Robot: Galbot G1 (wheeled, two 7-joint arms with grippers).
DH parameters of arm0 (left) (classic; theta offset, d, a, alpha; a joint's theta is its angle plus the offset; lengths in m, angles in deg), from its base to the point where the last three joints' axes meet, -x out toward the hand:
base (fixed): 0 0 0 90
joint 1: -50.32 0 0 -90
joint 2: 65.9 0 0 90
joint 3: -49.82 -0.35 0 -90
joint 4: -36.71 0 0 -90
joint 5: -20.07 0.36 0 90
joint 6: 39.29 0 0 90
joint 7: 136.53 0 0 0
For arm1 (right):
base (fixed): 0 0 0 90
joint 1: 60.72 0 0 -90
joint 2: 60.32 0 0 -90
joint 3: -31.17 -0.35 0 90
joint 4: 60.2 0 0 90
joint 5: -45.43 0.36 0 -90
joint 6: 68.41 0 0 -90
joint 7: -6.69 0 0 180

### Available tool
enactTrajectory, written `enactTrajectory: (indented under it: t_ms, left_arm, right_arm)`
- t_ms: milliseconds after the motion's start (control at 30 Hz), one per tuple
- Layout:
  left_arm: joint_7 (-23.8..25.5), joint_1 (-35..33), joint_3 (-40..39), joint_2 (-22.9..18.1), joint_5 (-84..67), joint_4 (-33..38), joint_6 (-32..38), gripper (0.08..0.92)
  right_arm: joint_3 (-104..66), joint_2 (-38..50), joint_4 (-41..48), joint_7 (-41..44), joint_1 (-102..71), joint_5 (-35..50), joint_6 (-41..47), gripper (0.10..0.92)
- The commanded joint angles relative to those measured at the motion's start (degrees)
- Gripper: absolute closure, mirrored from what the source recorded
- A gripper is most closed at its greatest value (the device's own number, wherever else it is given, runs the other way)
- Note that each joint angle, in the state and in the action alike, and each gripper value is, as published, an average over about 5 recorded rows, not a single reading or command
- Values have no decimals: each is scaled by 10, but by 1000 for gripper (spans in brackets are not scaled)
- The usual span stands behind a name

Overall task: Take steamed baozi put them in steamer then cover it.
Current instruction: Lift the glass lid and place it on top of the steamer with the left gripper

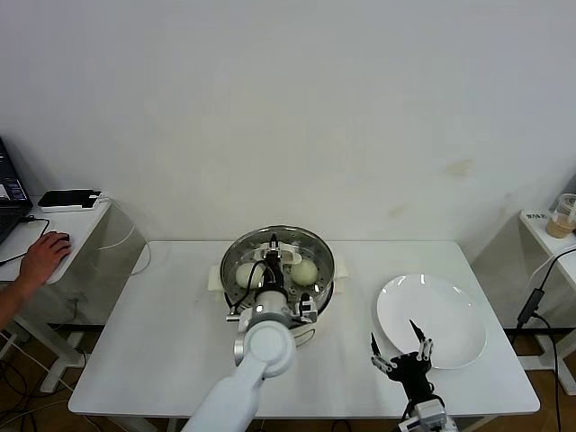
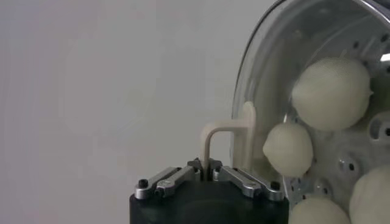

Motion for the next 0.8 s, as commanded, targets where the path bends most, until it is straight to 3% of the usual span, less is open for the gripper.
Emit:
enactTrajectory:
  t_ms: [33, 633, 800]
  left_arm:
    - [-3, 0, 1, -8, 8, -11, 1, 858]
    - [-12, -8, 7, -13, 8, -11, 9, 858]
    - [-11, -12, 8, -9, 0, 1, 10, 799]
  right_arm:
    - [1, 1, 1, 1, -1, -1, -1, 203]
    - [4, 4, 0, 3, -1, -1, -3, 203]
    - [6, 3, 0, 3, -2, -2, -3, 203]
